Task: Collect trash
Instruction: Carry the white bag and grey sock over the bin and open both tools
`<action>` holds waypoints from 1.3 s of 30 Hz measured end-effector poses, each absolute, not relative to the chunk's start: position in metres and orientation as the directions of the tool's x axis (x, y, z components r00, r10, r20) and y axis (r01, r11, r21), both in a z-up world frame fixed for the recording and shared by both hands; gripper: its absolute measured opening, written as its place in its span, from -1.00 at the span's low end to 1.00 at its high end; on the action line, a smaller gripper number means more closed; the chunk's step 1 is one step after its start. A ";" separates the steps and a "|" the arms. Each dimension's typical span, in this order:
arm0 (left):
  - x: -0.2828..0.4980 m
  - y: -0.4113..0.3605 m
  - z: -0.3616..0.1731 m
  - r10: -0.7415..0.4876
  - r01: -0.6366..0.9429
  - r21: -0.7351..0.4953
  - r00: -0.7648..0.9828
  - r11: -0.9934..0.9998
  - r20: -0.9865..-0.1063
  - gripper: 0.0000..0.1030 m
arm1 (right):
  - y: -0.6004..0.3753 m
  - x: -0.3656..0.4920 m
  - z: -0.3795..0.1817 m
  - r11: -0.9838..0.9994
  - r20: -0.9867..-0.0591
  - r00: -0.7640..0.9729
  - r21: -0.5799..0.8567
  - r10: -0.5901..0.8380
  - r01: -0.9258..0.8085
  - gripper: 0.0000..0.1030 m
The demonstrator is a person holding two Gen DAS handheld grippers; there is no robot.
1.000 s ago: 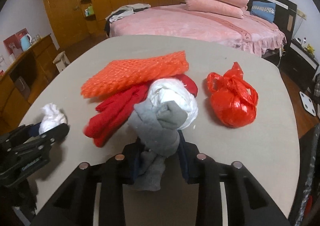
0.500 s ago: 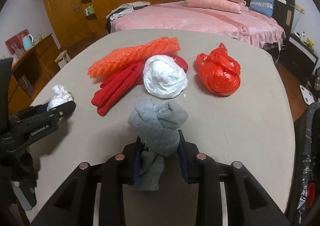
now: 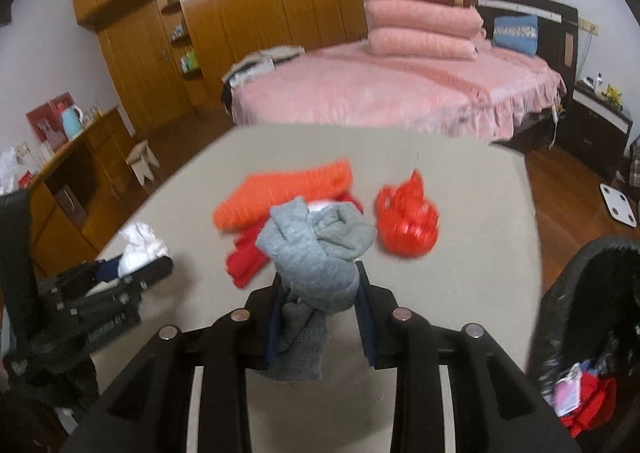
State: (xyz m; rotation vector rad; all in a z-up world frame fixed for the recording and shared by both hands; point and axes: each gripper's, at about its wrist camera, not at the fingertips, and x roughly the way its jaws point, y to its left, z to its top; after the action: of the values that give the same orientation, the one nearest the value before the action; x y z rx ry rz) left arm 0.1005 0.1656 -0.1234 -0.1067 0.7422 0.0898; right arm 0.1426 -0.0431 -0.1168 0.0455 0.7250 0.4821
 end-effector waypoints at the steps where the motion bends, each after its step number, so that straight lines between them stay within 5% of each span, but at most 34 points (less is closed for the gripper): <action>1: 0.098 0.160 -0.117 0.036 -0.107 -0.065 0.743 0.992 -0.669 -0.11 | -0.045 0.142 -0.112 0.889 -0.619 0.648 0.207 0.443 -0.409 -0.40; 13: 0.076 0.092 -0.040 -0.053 0.010 -0.082 0.844 0.997 -0.534 -0.10 | -0.097 0.118 -0.044 0.875 -0.505 0.715 0.242 0.483 -0.420 -0.40; 39: 0.051 -0.028 0.014 -0.223 0.225 -0.044 0.882 0.973 -0.415 -0.08 | -0.225 0.063 0.004 0.948 -0.408 0.856 0.149 0.318 -0.281 -0.39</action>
State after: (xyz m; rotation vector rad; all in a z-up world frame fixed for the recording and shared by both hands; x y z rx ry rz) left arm 0.0509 -0.0283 0.0139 0.0053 0.4315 -0.2331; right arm 0.0628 -0.2248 0.0042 0.0856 0.4432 0.3154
